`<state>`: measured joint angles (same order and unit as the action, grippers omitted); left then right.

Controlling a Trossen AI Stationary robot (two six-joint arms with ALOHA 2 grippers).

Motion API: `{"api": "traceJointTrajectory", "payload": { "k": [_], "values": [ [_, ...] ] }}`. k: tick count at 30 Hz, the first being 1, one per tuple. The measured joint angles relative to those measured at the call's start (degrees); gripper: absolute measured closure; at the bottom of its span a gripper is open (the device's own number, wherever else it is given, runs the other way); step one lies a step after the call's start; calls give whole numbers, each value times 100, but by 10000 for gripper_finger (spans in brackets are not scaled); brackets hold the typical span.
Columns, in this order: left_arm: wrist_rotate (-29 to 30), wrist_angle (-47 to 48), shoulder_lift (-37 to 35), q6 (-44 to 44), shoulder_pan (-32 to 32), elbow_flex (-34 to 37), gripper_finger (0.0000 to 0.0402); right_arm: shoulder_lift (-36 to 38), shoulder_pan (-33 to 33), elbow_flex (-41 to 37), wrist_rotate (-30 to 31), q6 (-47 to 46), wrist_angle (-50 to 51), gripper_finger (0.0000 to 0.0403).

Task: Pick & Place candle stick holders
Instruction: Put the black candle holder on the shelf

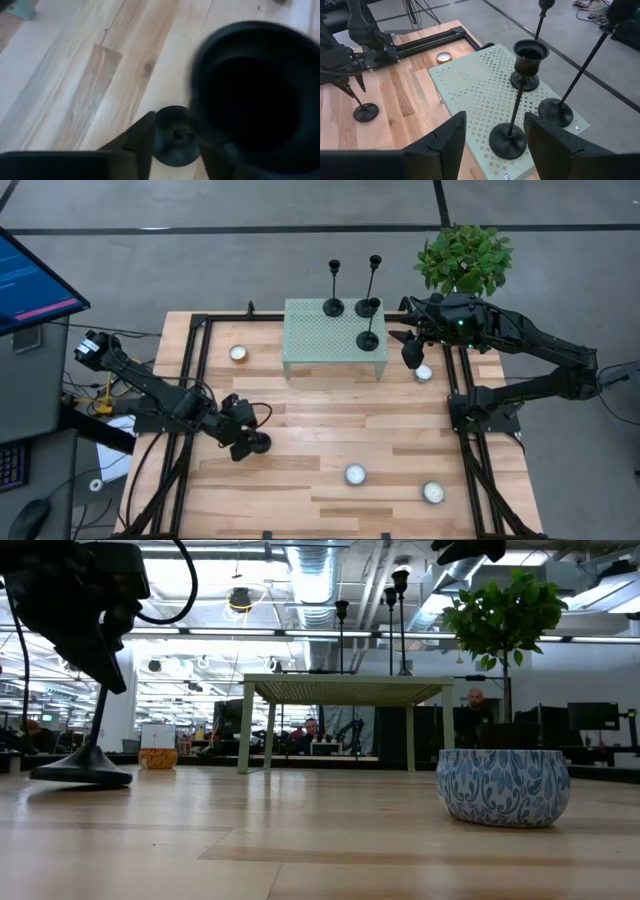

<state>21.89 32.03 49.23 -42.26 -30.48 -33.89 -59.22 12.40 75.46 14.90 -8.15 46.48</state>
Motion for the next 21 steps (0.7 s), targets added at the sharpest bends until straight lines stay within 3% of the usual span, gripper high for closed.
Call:
{"api": "traceJointTrajectory", "payload": {
  "k": [8,16,21],
  "values": [
    [-3,-286,0,-4,0,0,384,0,0,0,11,60,0,232],
    [450,-1069,0,-196,45,-2,386,115,-3,-7,7,65,-43,244],
    [1187,-2222,0,-123,182,-4,388,490,-148,-7,0,300,-444,257]
  ]
}}
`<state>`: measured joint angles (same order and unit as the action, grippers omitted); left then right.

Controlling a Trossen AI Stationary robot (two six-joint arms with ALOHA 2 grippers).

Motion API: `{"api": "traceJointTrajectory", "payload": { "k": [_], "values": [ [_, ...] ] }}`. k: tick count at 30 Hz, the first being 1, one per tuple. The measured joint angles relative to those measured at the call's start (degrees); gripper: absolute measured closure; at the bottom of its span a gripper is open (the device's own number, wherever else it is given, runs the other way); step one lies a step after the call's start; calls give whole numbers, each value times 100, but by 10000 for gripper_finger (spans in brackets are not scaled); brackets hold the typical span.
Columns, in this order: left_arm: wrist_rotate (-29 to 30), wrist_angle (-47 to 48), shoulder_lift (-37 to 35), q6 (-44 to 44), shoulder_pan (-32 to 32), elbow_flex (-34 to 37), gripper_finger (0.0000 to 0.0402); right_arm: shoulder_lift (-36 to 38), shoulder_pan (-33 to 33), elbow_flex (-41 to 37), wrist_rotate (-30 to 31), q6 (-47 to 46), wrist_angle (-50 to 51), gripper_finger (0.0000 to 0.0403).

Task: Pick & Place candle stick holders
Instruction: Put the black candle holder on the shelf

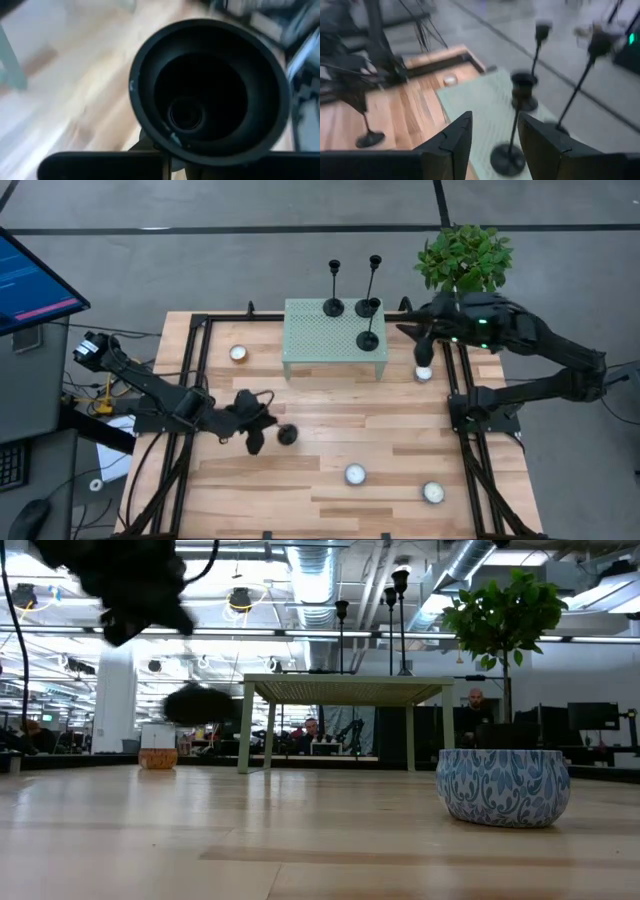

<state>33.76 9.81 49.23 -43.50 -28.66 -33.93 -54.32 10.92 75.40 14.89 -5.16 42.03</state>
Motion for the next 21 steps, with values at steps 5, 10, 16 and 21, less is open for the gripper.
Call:
{"api": "traceJointTrajectory", "payload": {
  "k": [5,10,16,21],
  "values": [
    [529,-1322,0,752,312,-6,387,621,-185,0,-5,406,-360,278],
    [569,-2421,0,1451,898,-97,387,1186,-235,2,0,423,-458,294],
    [366,-2484,253,2436,1728,-941,388,1710,-235,-13,15,338,-330,310],
    [17,-2471,841,3192,2376,-1776,388,2037,-235,-258,9,320,-334,323]
  ]
}}
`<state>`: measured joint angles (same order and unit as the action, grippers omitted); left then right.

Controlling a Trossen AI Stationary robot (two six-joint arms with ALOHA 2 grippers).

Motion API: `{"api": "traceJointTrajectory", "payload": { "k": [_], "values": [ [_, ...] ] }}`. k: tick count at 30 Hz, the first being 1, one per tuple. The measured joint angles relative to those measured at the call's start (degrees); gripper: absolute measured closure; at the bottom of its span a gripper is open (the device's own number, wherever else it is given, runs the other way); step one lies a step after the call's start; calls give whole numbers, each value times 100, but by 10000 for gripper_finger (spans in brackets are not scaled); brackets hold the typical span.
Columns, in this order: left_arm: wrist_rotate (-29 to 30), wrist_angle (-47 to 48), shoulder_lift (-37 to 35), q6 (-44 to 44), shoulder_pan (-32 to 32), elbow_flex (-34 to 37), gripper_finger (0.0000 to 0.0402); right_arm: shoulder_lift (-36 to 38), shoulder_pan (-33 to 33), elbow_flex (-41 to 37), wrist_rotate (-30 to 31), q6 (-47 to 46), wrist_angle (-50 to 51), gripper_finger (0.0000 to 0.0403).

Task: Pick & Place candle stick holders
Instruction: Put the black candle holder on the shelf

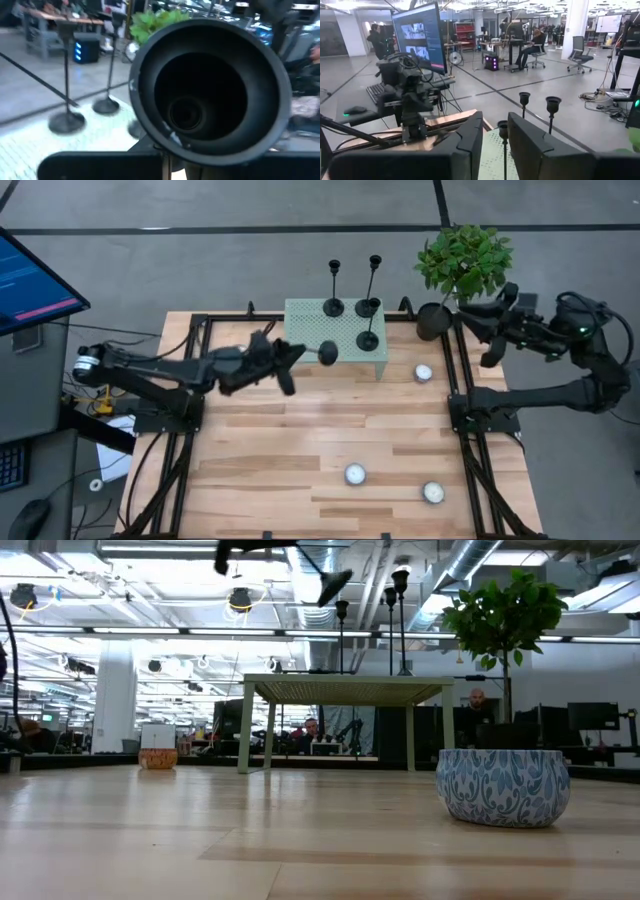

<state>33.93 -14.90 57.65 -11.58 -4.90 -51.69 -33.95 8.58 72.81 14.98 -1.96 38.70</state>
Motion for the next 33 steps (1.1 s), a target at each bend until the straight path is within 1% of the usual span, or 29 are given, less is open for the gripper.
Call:
{"api": "traceJointTrajectory", "payload": {
  "k": [4,7,10,12,16,19,22,27,33],
  "values": [
    [-133,339,618,116,514,-572,388,173,0,-255,0,24,-47,336],
    [-389,620,1164,92,934,-949,388,287,0,-417,0,-6,-62,343],
    [-778,957,1708,41,1285,-1378,388,345,0,-475,0,-93,-102,346],
    [-902,1393,1994,33,1432,-1770,388,371,0,-481,0,-97,-116,347],
    [-915,2640,2312,20,1568,-2629,388,451,0,-474,-11,-157,-170,347],
    [-924,3044,2455,20,1626,-3023,388,501,0,-474,-11,-160,-172,347],
    [-1080,3073,2493,10,1701,-3133,388,525,0,-474,-11,-160,-173,347],
    [-1404,3305,2667,-267,1815,-3131,388,522,0,-474,-11,-160,-168,347],
    [-1428,3282,2816,-259,1798,-3131,388,520,0,-474,-13,-249,-168,347]
  ]
}}
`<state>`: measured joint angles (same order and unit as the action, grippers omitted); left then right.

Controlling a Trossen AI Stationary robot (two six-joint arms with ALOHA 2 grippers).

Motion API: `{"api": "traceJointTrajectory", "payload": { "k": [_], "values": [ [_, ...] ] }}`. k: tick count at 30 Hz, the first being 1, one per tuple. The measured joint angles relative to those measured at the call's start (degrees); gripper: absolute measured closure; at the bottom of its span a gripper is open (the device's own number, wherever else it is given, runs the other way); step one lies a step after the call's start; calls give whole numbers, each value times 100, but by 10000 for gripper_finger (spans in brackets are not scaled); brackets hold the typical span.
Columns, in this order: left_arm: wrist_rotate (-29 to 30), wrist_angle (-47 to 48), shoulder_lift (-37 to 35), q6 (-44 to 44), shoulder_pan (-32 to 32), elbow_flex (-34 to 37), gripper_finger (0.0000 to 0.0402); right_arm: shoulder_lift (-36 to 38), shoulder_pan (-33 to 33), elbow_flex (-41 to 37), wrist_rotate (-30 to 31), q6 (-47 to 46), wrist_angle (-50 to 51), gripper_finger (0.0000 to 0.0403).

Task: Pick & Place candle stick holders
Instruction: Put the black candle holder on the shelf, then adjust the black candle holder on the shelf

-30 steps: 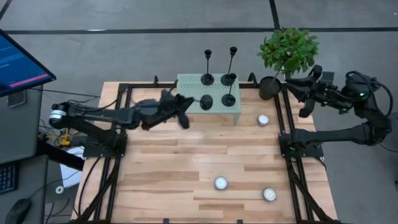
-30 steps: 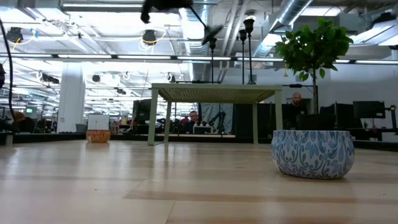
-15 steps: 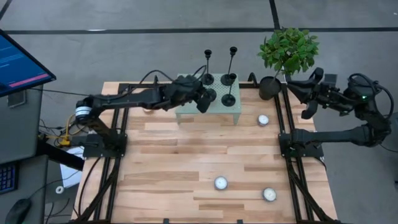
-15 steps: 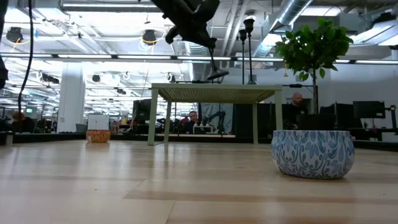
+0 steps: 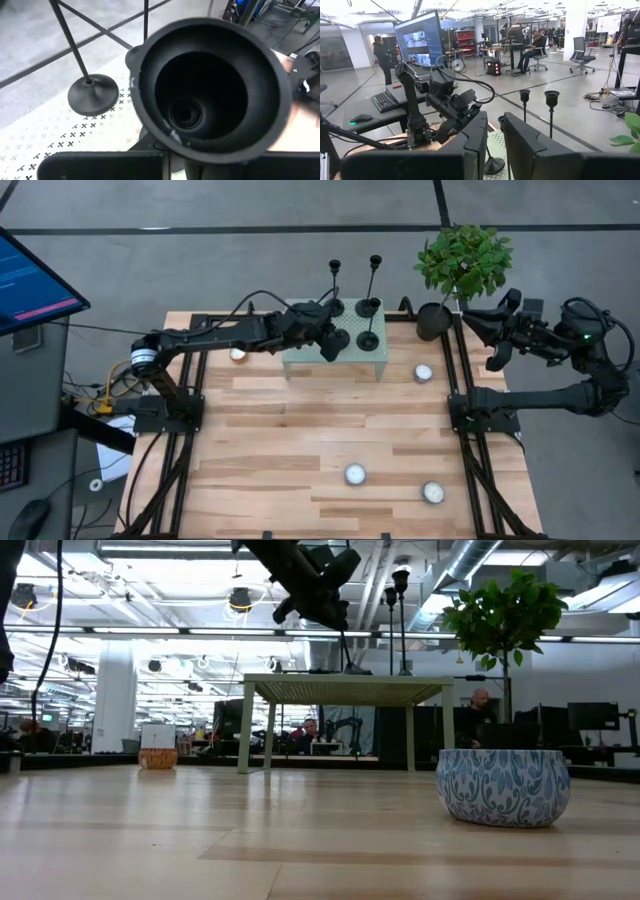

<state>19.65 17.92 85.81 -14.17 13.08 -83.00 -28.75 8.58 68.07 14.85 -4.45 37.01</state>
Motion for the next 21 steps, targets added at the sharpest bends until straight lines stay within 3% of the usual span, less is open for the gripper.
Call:
{"api": "traceJointTrajectory", "payload": {
  "k": [21],
  "values": [
    [-253,36,5,350,2,11,347,0,0,0,0,-13,0,347]
  ]
}}
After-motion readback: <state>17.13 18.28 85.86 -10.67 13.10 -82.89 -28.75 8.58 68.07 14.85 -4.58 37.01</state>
